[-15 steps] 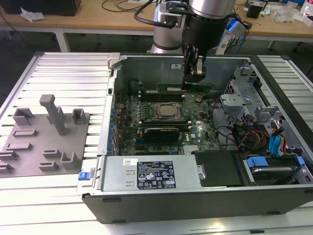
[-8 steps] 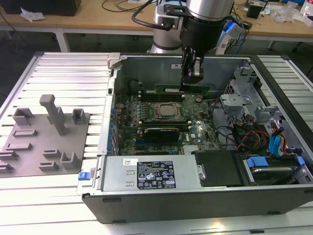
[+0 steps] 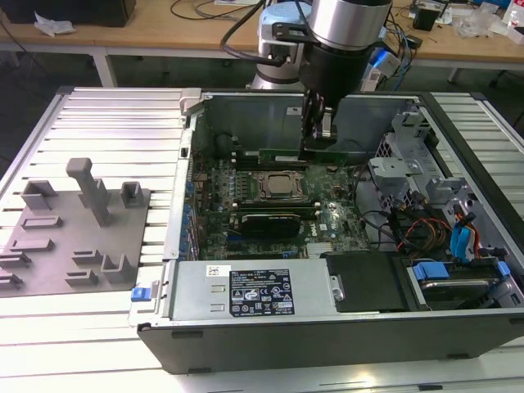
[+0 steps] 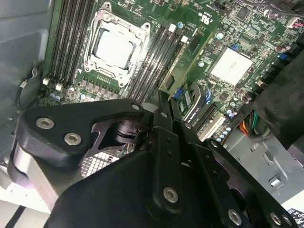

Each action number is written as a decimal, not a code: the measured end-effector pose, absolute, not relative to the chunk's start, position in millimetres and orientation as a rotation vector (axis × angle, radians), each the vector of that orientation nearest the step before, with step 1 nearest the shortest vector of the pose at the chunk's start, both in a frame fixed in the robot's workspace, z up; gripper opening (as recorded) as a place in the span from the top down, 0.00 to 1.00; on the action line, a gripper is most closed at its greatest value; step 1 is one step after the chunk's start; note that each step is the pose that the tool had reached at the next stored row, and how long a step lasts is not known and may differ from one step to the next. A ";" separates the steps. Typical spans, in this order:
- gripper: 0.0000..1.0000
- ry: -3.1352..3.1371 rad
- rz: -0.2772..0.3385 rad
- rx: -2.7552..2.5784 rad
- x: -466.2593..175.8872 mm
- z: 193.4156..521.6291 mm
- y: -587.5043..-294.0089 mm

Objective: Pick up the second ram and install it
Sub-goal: 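Insert the second ram into the second slot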

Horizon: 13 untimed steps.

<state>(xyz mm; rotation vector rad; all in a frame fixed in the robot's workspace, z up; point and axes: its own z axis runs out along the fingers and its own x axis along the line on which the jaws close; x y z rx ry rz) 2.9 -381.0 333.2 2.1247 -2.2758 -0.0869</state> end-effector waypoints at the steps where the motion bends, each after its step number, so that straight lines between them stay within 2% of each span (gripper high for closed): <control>1: 0.87 -2.276 -0.087 2.125 2.9 331.6 -381.0; 13: 0.87 -2.276 -0.087 2.125 2.9 323.0 -381.0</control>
